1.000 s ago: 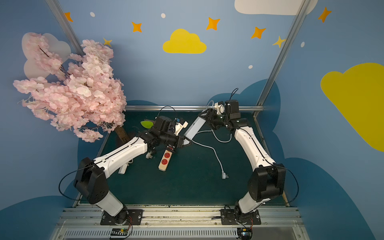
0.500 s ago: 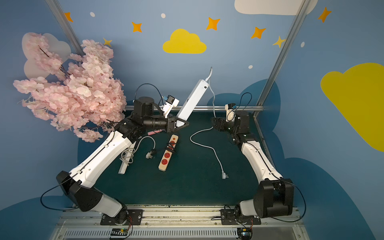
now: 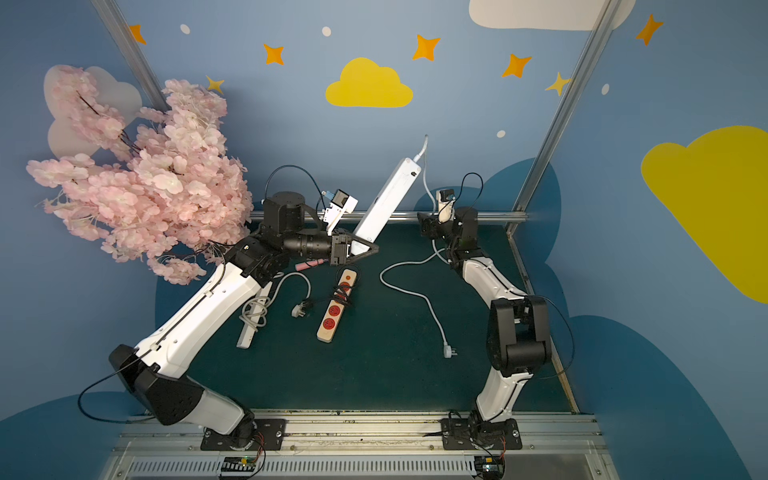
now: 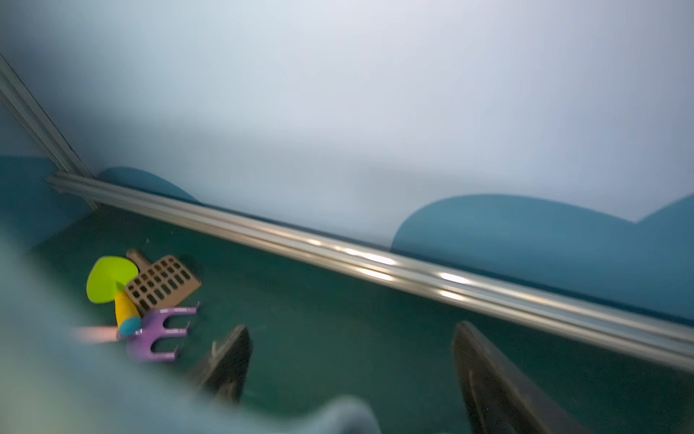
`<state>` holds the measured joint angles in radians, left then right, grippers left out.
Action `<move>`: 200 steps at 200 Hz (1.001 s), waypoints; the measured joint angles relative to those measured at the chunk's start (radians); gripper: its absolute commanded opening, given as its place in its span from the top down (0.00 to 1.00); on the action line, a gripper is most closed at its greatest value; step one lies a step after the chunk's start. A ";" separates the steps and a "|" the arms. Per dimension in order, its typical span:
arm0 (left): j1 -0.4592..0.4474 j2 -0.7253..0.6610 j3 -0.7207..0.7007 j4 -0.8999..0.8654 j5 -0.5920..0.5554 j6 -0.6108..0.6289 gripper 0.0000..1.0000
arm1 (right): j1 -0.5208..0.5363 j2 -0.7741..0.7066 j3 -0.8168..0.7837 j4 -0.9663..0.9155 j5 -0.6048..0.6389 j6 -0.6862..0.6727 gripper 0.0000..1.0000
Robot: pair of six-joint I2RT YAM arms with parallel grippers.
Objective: Wrap the cord around the power strip
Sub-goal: Wrap the power cord around the power strip.
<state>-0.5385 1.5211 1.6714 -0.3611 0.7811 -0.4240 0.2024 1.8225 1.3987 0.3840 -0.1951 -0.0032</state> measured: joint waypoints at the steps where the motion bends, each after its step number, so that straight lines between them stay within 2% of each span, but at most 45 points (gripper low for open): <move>1: 0.000 -0.001 -0.001 0.001 0.001 -0.001 0.98 | 0.001 0.005 0.007 0.003 0.000 0.000 0.22; 9: 0.002 -0.009 -0.013 0.021 0.010 -0.016 0.97 | 0.007 0.032 0.046 0.016 0.001 0.002 0.33; 30: 0.014 -0.031 -0.059 0.101 0.041 -0.078 0.98 | 0.016 0.106 0.134 0.039 -0.008 0.010 0.68; 59: 0.069 -0.036 -0.127 0.281 0.079 -0.223 0.98 | 0.047 0.126 0.112 0.008 -0.014 -0.006 1.00; 97: 0.132 0.032 -0.148 0.477 0.092 -0.394 0.98 | 0.200 0.070 0.029 -0.188 -0.001 -0.107 1.00; 124: 0.174 0.105 -0.097 0.446 0.089 -0.391 0.98 | 0.348 -0.018 -0.022 -0.381 0.054 -0.196 1.00; 136: 0.196 0.129 -0.053 0.345 0.069 -0.330 0.98 | 0.407 -0.064 -0.040 -0.457 0.100 -0.228 1.00; 155: 0.217 0.158 0.048 0.110 0.002 -0.158 0.98 | 0.477 -0.130 -0.044 -0.568 0.233 -0.263 1.00; 176: 0.216 0.175 0.150 -0.113 -0.097 0.060 0.97 | 0.505 -0.191 -0.047 -0.662 0.371 -0.307 1.00; 200: 0.212 0.175 0.190 -0.250 -0.226 0.263 0.97 | 0.521 -0.256 -0.064 -0.760 0.468 -0.372 1.00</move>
<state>-0.3264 1.6962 1.8618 -0.6113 0.5549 -0.1608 0.7235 1.5669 1.3342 -0.3759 0.2733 -0.3752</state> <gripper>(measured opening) 0.291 0.073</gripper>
